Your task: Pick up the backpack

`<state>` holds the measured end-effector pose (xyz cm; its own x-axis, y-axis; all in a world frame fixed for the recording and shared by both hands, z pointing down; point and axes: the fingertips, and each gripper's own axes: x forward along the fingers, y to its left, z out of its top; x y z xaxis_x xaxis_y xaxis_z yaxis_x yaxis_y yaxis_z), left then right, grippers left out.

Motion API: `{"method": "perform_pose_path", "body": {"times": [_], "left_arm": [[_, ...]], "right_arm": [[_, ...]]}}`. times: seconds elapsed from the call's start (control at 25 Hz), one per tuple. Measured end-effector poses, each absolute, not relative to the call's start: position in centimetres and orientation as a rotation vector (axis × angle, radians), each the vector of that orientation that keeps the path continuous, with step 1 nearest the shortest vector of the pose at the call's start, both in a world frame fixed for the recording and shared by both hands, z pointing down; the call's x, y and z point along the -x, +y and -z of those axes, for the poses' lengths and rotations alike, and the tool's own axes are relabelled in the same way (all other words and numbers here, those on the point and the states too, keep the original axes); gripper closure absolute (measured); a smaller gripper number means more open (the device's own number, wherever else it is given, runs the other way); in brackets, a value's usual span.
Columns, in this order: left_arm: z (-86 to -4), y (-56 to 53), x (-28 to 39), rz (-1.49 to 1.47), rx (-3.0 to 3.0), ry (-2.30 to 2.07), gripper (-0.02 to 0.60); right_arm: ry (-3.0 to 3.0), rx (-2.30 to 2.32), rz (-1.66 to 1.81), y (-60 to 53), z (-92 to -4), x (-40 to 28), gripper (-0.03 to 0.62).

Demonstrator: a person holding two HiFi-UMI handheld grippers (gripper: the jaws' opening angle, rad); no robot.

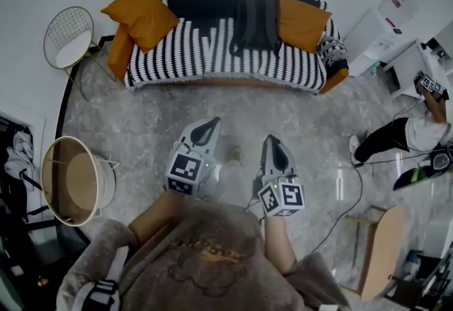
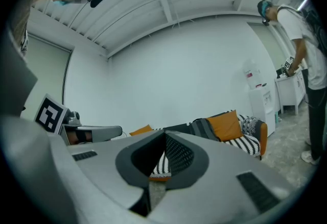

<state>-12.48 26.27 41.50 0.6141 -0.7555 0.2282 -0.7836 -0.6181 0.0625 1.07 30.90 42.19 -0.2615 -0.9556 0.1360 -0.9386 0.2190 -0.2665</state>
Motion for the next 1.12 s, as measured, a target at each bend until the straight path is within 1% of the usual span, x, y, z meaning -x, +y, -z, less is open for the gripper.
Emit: {"method": "perform_pose_path", "body": {"times": [0.4,1.12], "left_arm": [[-41.7,20.4,11.2,-0.282,-2.663,-1.299,0.58],[-41.8,9.2,6.7,-0.286,-2.625,-1.391,0.58]], "right_arm": [[2.42,1.85,0.462,25.1,-42.2,-2.2,0.594],[2.458,1.77,0.492,13.2,-43.1,-7.6,0.594]]}}
